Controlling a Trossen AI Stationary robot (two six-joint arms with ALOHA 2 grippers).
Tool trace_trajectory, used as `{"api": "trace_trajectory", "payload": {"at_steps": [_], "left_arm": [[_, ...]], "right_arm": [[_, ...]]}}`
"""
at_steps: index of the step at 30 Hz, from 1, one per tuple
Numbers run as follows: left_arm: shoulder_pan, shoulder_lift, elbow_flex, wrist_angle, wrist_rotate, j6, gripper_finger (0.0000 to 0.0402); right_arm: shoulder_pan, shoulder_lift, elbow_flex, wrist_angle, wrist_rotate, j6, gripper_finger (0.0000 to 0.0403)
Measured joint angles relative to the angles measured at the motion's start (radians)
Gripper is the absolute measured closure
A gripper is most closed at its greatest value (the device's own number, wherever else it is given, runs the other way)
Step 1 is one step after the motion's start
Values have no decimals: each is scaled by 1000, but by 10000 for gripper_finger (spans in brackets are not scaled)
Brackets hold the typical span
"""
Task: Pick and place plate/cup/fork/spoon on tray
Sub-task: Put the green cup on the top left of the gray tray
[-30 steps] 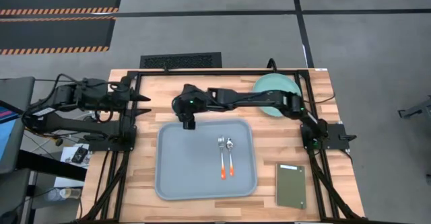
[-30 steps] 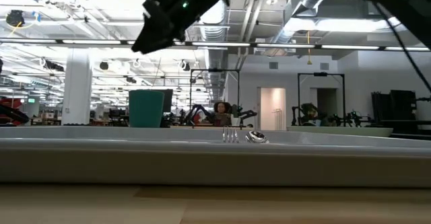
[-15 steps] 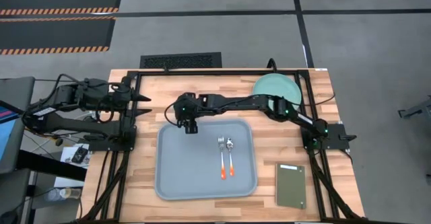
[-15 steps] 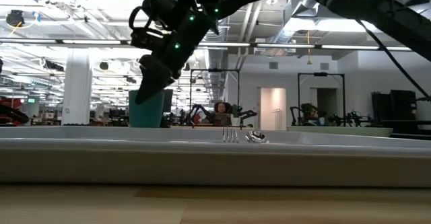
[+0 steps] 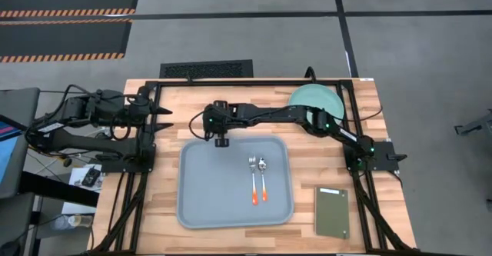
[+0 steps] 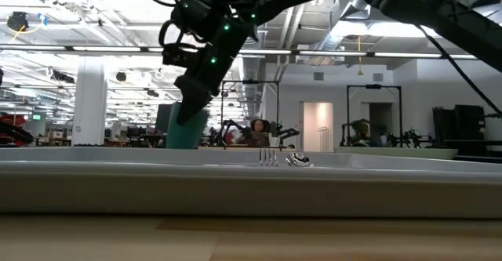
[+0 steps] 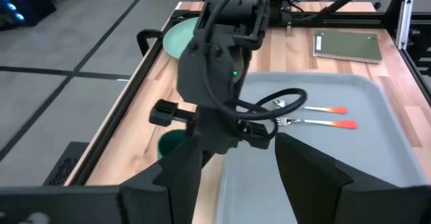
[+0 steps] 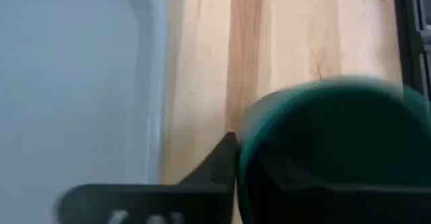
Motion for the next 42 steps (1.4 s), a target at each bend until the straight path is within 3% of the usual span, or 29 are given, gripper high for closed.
{"api": "trace_trajectory", "payload": {"at_steps": [2, 7, 10, 13, 17, 42], "left_arm": [[0, 0, 0, 0, 0, 0, 224], [0, 0, 0, -4, -19, 9, 224], [0, -1, 0, -23, -128, 14, 224], [1, -1, 0, -35, -229, -5, 224], [0, -1, 0, -49, -274, -1, 224], [0, -1, 0, -72, -279, -68, 224]], "right_arm": [[3, 0, 0, -1, 2, -9, 386], [21, -8, 24, -38, 46, -6, 387], [46, -8, 112, -128, 56, -30, 394], [96, -43, 115, -115, 52, -81, 391], [154, -65, 125, -122, 49, -148, 396], [171, -16, 100, -232, -157, -72, 388]]}}
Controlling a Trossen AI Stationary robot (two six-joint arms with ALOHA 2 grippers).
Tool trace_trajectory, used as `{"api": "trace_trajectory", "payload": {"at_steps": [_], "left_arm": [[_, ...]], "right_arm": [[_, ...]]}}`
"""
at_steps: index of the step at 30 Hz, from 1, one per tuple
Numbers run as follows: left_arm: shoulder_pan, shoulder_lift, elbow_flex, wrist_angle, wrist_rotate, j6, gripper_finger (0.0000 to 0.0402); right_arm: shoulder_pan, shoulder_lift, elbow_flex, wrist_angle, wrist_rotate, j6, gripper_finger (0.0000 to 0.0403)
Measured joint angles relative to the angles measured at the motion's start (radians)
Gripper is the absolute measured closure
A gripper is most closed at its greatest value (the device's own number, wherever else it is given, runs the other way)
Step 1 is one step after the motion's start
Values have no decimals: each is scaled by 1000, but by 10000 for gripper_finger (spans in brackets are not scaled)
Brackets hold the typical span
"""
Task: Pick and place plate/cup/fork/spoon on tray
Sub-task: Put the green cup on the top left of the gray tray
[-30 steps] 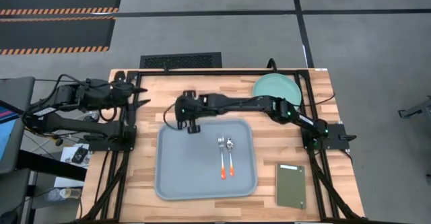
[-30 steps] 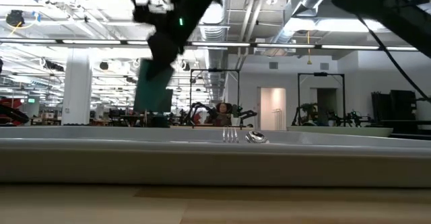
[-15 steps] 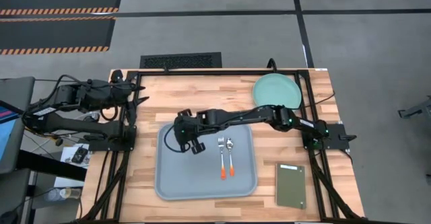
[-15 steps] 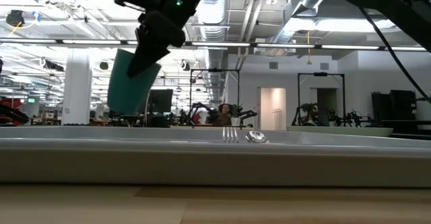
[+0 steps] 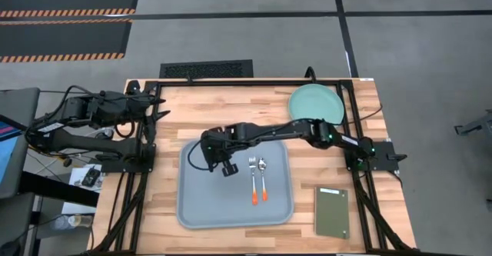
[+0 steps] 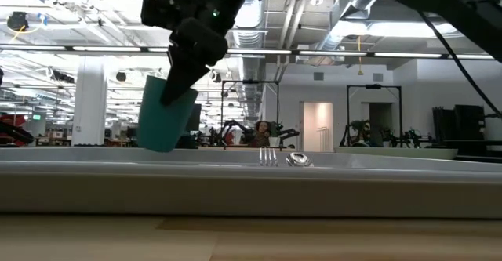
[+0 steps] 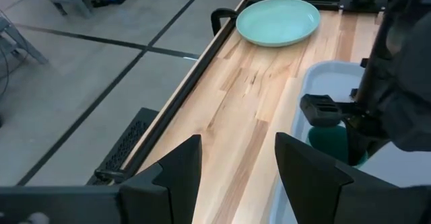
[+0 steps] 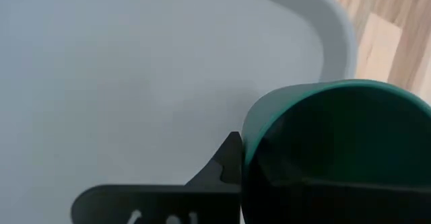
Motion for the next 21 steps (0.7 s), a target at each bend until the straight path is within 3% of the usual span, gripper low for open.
{"api": "trace_trajectory", "payload": {"at_steps": [9, 21], "left_arm": [[0, 0, 0, -1, 0, 1, 224], [0, 0, 0, -15, 1, 4, 224]], "right_arm": [[-31, 1, 1, 5, -64, 65, 380], [-31, 26, 1, 20, -65, 70, 365]]}}
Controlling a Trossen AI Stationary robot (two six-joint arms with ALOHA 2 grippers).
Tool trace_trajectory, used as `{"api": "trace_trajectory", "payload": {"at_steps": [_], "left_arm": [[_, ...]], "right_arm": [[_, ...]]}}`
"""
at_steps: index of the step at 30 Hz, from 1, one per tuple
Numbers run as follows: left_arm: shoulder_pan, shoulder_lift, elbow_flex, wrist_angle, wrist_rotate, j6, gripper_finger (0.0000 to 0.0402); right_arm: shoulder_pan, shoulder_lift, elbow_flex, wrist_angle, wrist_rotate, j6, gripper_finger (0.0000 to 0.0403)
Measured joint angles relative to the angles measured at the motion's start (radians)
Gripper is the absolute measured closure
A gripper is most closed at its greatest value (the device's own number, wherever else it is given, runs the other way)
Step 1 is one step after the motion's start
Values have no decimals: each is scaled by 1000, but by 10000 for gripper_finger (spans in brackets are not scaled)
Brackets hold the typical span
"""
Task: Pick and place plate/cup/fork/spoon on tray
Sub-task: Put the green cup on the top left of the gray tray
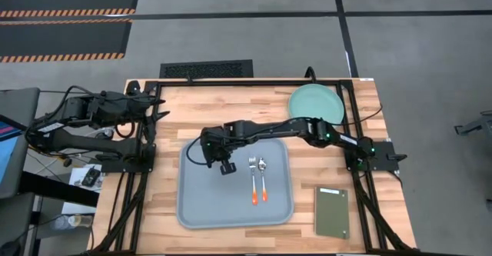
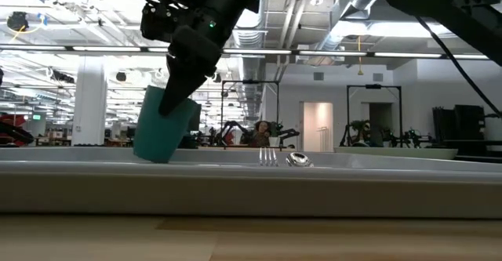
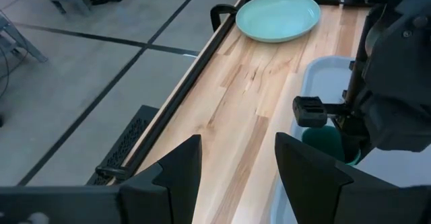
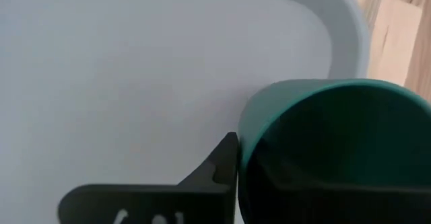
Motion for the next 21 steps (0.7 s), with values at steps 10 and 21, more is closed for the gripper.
{"api": "trace_trajectory", "payload": {"at_steps": [10, 21], "left_arm": [[0, 0, 0, 0, 0, 0, 224], [0, 0, 0, 0, -1, 0, 224]], "right_arm": [[-1, -1, 0, 3, 9, 0, 311], [-1, -1, 0, 89, 15, 20, 229]]}}
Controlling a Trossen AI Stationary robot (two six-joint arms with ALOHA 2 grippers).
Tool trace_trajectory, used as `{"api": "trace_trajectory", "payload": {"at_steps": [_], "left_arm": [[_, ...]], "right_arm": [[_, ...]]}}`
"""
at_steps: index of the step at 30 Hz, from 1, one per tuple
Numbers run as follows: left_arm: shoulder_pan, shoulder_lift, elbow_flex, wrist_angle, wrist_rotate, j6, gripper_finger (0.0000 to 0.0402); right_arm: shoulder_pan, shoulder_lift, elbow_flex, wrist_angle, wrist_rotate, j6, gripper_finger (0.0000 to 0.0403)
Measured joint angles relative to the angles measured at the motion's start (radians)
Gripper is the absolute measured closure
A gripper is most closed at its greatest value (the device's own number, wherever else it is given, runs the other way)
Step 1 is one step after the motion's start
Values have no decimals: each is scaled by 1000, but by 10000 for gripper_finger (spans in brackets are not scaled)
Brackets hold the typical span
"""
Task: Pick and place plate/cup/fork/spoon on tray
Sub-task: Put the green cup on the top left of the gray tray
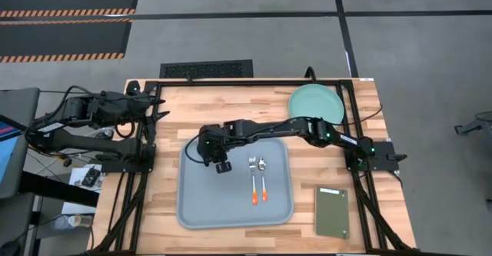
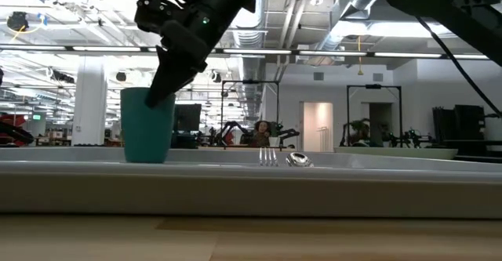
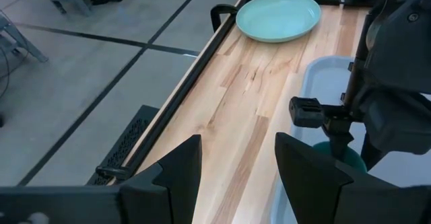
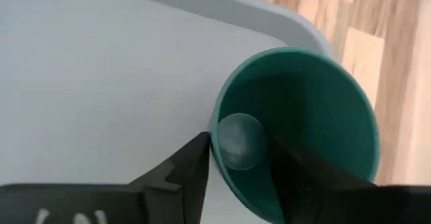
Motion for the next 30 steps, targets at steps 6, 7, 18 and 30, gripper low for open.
{"api": "trace_trajectory", "payload": {"at_steps": [6, 7, 18, 30], "left_arm": [[0, 0, 0, 0, 0, 0, 224], [0, 0, 0, 0, 0, 0, 224], [0, 0, 0, 0, 0, -5, 224], [0, 0, 0, 0, 0, -8, 224]], "right_arm": [[0, 0, 0, 8, 50, 0, 214], [0, 0, 0, 9, 51, 0, 214], [-2, 0, 0, 44, 106, -25, 219], [-5, 0, 0, 87, 126, -28, 212]]}}
